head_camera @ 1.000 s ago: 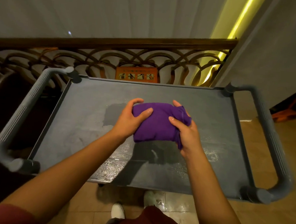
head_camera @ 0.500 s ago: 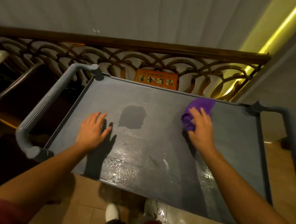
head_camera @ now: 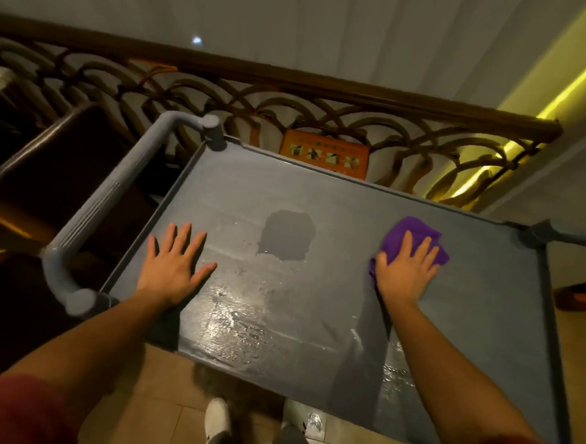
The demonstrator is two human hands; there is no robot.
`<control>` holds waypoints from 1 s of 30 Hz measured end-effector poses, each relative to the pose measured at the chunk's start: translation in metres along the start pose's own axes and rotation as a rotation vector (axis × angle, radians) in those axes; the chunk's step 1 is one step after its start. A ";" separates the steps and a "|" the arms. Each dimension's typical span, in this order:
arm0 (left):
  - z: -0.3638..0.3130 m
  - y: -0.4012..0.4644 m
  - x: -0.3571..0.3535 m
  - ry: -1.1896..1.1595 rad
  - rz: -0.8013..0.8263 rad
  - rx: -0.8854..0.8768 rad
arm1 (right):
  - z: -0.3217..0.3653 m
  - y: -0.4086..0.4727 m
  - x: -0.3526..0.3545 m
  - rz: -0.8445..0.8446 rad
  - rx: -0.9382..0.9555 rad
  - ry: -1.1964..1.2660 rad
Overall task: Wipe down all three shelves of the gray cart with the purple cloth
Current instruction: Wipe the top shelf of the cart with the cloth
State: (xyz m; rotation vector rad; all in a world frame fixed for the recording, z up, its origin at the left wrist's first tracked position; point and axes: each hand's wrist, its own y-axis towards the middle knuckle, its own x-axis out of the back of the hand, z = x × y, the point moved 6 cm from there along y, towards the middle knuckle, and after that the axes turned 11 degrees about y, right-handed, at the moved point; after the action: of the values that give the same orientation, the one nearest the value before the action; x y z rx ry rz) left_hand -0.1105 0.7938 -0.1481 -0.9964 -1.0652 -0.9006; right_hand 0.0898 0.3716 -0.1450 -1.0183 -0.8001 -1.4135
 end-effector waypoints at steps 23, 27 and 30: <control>0.018 0.002 -0.013 -0.226 -0.065 0.015 | 0.217 -0.082 -0.100 0.260 0.668 0.081; 0.030 -0.035 -0.008 -0.189 -0.062 0.134 | 0.211 -0.069 -0.093 0.305 0.704 0.236; 0.021 -0.074 -0.023 -0.093 0.074 0.117 | 0.188 -0.032 -0.070 0.154 0.510 0.448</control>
State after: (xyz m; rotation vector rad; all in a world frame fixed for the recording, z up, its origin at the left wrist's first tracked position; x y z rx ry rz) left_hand -0.1909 0.7946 -0.1520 -0.9818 -1.1388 -0.7289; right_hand 0.0805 0.5746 -0.1337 -0.3436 -0.6788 -1.1588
